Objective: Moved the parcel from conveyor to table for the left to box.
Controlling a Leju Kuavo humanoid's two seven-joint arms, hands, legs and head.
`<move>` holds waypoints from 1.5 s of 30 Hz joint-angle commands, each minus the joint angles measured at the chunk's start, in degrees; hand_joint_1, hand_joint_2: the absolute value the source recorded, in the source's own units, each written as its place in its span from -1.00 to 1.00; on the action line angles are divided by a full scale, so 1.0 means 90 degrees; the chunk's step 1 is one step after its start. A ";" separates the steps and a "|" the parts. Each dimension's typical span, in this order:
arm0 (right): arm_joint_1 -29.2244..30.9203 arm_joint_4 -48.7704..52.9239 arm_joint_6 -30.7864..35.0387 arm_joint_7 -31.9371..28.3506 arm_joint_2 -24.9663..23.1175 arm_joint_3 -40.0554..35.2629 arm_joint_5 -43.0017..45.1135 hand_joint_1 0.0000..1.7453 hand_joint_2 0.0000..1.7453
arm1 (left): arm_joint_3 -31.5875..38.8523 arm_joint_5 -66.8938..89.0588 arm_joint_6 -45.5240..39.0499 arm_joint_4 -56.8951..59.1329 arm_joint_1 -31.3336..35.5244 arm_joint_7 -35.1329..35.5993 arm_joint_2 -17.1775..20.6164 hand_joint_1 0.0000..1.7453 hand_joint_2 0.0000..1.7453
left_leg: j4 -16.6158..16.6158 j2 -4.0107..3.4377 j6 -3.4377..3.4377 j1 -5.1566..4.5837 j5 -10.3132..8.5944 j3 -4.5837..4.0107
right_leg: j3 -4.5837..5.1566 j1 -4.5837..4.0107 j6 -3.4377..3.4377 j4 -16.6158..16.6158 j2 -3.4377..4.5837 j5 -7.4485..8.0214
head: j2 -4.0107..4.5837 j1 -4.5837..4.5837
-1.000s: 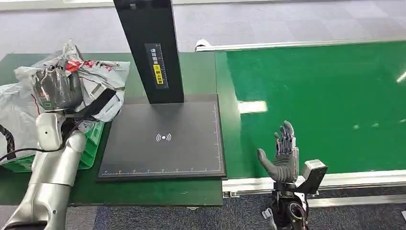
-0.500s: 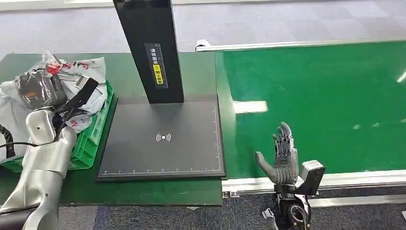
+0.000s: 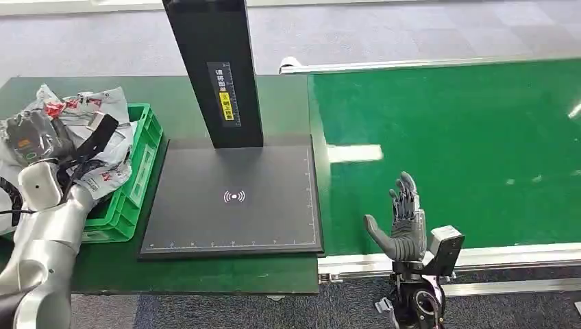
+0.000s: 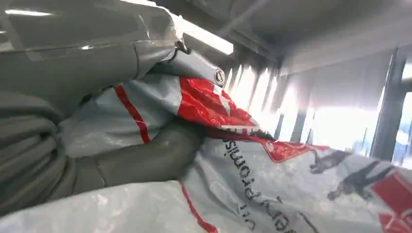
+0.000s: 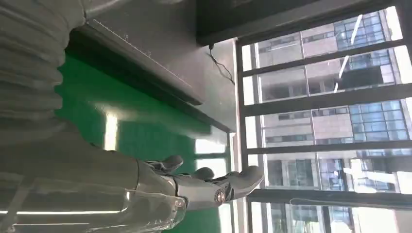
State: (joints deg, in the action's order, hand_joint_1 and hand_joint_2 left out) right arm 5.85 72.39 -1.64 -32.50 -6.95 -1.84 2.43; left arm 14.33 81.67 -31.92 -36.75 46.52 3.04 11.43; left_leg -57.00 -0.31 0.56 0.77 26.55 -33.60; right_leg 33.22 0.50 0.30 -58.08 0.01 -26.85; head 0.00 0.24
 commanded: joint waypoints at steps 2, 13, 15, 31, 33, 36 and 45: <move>0.0233 -0.0396 -0.0123 -0.0026 0.0100 0.0087 -0.0024 -1.00 1.00 | 0.0555 -0.0337 0.0890 0.1585 0.0612 -0.0025 -0.0025 -0.88 1.00 | 0.0013 -0.0001 -0.0005 0.0001 -0.0004 0.0017 | -0.0018 -0.0002 -0.0001 0.0016 0.0000 0.0005 | 0.0000 -0.0002; 0.0258 -0.0399 -0.0169 0.0012 0.0044 0.0046 -0.0058 -1.00 1.00 | 0.0374 -0.0168 0.0320 0.1430 0.0390 0.0073 0.0052 -1.00 1.00 | 0.0007 -0.0003 -0.0002 0.0000 -0.0001 0.0014 | -0.0013 -0.0001 -0.0001 0.0008 0.0004 0.0002 | 0.0000 -0.0005; 0.0266 -0.0409 -0.0179 0.0040 0.0004 -0.0011 -0.0065 -1.00 1.00 | 0.0151 0.0088 -0.0467 0.1308 0.0205 0.0031 0.0073 -1.00 1.00 | 0.0015 -0.0007 -0.0004 -0.0001 -0.0003 0.0021 | -0.0018 0.0000 -0.0002 0.0013 0.0008 0.0005 | 0.0002 -0.0005; 0.0372 -0.0715 -0.0106 0.0004 0.0006 -0.0265 0.0039 -1.00 1.00 | 0.1110 0.0342 -0.0898 -0.2503 -0.1263 -0.1617 -0.0607 -1.00 1.00 | 0.0005 -0.0003 -0.0003 0.0001 0.0000 0.0002 | -0.0004 -0.0002 0.0000 0.0008 0.0003 0.0000 | 0.0000 -0.0002; 0.0372 -0.0715 -0.0106 0.0004 0.0006 -0.0265 0.0039 -1.00 1.00 | 0.1110 0.0342 -0.0898 -0.2503 -0.1263 -0.1617 -0.0607 -1.00 1.00 | 0.0006 -0.0002 -0.0003 0.0001 0.0000 0.0004 | -0.0006 -0.0002 0.0000 0.0008 0.0002 -0.0001 | 0.0002 -0.0002; 0.0403 -0.0827 -0.0069 -0.0041 0.0027 -0.0331 0.0113 -1.00 1.00 | 0.2084 0.0241 -0.0898 -0.3572 -0.1313 -0.2965 -0.1128 -1.00 1.00 | 0.0002 -0.0005 -0.0005 0.0003 0.0002 0.0000 | -0.0004 -0.0004 0.0001 0.0008 0.0008 0.0001 | 0.0002 -0.0002; 0.0639 -0.1309 0.0060 -0.0249 0.0046 -0.0603 0.0305 -1.00 1.00 | 0.2692 -0.0792 -0.0898 -0.6349 -0.1412 -0.4782 -0.1562 -1.00 1.00 | 0.0001 -0.0028 -0.0004 0.0007 0.0010 0.0003 | 0.0000 -0.0009 -0.0001 0.0009 0.0026 0.0001 | 0.0002 0.0000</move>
State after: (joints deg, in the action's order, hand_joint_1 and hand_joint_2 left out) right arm 7.77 68.04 -1.79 -33.72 -7.19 -4.44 4.24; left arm 34.14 79.26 -38.01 -75.06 34.45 -39.28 1.33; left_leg -57.00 -0.38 0.55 0.76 26.59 -33.65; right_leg 33.27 0.50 0.31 -58.07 0.05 -26.88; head 0.02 0.24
